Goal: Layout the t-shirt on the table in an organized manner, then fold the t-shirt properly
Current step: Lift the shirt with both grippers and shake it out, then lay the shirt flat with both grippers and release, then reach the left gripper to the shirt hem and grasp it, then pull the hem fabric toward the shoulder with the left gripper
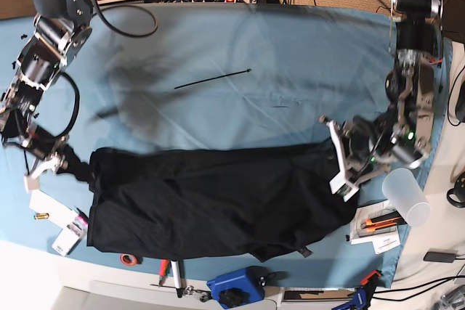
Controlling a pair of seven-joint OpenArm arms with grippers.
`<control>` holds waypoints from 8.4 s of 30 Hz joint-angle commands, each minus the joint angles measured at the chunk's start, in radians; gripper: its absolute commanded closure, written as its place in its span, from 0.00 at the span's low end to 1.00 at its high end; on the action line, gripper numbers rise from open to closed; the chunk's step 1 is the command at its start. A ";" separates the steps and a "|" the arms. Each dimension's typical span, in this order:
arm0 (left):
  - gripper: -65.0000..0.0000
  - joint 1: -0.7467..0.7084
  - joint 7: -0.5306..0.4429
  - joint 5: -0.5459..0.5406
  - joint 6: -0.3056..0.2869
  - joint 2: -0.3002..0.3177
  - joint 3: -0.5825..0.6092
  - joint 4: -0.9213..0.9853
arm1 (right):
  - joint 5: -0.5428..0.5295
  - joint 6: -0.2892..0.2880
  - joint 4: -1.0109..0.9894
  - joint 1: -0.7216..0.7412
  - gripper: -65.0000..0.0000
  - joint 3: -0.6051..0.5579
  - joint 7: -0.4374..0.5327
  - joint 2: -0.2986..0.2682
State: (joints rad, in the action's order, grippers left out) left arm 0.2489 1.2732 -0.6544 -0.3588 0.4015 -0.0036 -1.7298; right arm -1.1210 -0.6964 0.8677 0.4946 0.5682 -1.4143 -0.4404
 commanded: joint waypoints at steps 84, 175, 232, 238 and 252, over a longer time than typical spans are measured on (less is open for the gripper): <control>0.59 -0.739 -0.313 0.109 0.018 -0.032 -0.372 -0.626 | -0.192 -0.002 0.970 -0.840 0.75 0.446 0.018 0.044; 0.51 0.575 -0.868 0.726 0.595 -0.074 0.367 0.832 | 0.520 0.088 0.970 -0.675 0.75 -0.226 0.188 0.122; 0.66 -0.455 -0.039 0.720 0.391 0.360 0.367 -0.446 | 0.217 0.087 0.970 -0.692 0.75 0.259 0.018 0.122; 0.66 -0.636 -0.060 0.877 0.434 0.360 0.367 -0.516 | 0.228 0.087 0.970 -0.694 0.75 0.258 0.018 0.122; 0.66 -0.655 -0.326 0.877 0.433 0.343 0.367 -0.397 | 0.231 0.054 0.970 -0.805 0.62 0.257 0.018 0.134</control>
State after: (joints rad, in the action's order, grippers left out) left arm -0.4046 0.9550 0.2096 0.0662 0.7330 0.3702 -2.1105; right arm -0.8719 -0.6430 1.8236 -0.3134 0.8219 -1.4136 -0.2901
